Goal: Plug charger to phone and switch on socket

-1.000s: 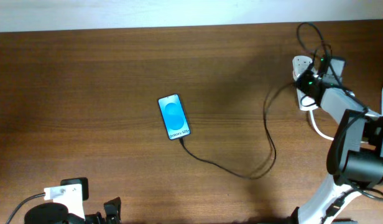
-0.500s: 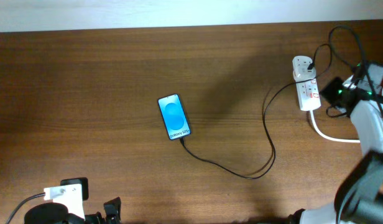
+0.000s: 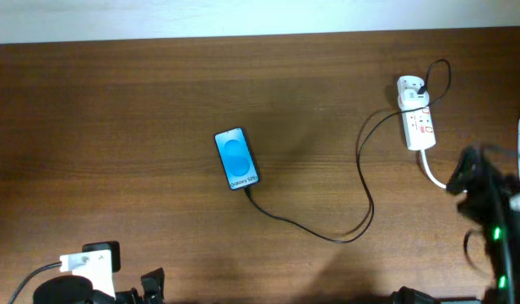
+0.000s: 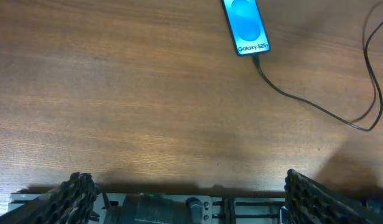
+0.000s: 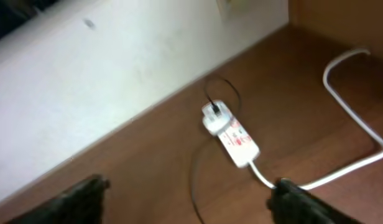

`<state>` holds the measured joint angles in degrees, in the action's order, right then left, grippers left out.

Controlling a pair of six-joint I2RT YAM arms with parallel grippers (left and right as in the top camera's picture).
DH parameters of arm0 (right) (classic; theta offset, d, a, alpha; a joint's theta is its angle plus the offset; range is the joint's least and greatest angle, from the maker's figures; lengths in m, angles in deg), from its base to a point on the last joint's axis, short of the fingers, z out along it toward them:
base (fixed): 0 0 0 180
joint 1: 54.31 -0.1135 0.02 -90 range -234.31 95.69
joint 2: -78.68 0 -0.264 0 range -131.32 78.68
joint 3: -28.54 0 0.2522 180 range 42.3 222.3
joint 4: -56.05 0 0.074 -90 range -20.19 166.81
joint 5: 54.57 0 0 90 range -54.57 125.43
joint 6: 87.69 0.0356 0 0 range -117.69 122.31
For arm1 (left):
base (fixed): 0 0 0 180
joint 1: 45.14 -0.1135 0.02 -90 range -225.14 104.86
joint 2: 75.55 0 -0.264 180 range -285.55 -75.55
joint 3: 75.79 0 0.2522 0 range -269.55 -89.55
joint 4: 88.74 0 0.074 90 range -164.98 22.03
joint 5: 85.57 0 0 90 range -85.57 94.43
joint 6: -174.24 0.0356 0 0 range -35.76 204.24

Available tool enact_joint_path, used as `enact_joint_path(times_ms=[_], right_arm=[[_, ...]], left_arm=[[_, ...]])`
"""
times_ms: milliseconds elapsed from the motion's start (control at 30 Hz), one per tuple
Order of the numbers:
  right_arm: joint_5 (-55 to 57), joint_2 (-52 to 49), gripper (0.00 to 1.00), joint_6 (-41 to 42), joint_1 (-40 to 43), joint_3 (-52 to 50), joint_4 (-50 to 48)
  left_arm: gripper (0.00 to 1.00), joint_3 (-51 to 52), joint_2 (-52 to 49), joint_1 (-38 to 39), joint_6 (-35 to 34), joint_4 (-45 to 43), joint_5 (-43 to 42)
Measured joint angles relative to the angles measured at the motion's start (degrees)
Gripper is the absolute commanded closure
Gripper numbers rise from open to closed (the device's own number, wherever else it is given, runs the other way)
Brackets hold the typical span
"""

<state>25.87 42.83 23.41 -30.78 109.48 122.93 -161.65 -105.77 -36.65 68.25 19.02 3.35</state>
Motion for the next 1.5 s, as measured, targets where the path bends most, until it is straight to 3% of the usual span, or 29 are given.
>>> enact_joint_path(times_ms=[133, 267, 700, 867, 1133, 1333, 1500], right_arm=[[-0.3, 8.0, 0.02, 0.1, 0.0, -0.1, 14.2], [-0.3, 8.3, 0.02, 0.1, 0.0, -0.4, 22.2], [-0.3, 8.3, 0.02, 0.1, -0.5, -0.4, 22.8], [-0.3, 9.2, 0.02, 0.1, -6.5, -0.5, 22.8], [4.9, 18.9, 0.02, 0.2, -13.3, -0.5, 23.0], [8.0, 23.4, 0.02, 0.1, -13.5, -9.6, 6.6], [1.8, 29.9, 0.02, 0.1, -14.2, -27.1, -21.4]], left_arm=[[0.0, 0.0, 0.0, 0.0, 0.0, 0.0, 0.0], [0.0, 0.0, 0.0, 0.0, 0.0, 0.0, 0.0], [0.01, 0.0, 0.0, 0.0, 0.0, 0.0, 0.0], [0.01, 0.0, 0.0, 0.0, 0.0, 0.0, 0.0], [0.01, 0.0, 0.0, 0.0, 0.0, 0.0, 0.0], [0.01, 0.0, 0.0, 0.0, 0.0, 0.0, 0.0], [0.01, 0.1, 0.0, 0.0, 0.0, 0.0, 0.0]])
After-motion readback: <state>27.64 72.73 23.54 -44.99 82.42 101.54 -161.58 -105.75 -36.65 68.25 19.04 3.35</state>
